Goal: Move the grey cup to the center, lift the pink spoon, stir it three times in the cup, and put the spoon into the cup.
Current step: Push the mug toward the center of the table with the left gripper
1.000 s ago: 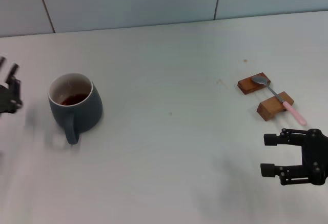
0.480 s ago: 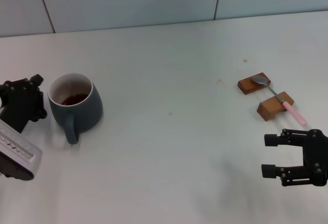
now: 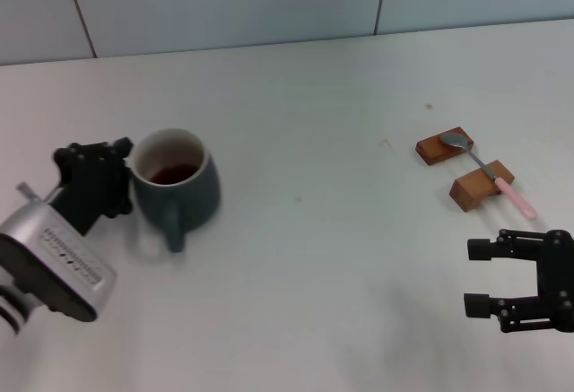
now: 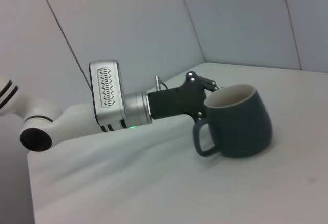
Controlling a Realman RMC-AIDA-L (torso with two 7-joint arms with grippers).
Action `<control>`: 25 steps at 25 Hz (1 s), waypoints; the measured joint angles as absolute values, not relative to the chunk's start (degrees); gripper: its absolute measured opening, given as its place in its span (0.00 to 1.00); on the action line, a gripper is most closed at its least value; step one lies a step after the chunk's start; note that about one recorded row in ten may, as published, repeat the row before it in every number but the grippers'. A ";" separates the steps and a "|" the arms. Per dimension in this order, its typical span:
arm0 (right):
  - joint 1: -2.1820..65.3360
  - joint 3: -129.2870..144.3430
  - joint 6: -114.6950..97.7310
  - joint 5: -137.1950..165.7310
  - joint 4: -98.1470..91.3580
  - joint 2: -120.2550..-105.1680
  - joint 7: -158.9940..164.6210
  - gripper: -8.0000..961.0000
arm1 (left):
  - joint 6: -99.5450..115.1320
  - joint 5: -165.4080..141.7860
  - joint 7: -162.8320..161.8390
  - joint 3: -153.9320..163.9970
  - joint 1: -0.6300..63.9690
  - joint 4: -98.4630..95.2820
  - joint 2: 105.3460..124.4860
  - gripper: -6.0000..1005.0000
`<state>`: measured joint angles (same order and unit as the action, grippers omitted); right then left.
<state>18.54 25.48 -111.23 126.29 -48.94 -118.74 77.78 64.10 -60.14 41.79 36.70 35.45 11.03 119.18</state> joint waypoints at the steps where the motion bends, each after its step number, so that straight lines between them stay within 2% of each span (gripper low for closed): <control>1: 18.49 25.49 -111.36 126.24 -48.94 -118.73 77.78 0.86 | 64.10 -60.14 41.79 36.70 35.45 11.03 119.18 0.01; 13: 18.09 25.40 -111.81 125.93 -48.82 -118.79 77.82 0.86 | 61.01 -69.00 42.00 27.34 40.42 20.54 119.18 0.02; 25: 17.45 24.43 -112.28 124.12 -48.20 -118.92 78.40 0.86 | 55.14 -93.13 37.21 0.46 37.48 25.19 118.82 0.03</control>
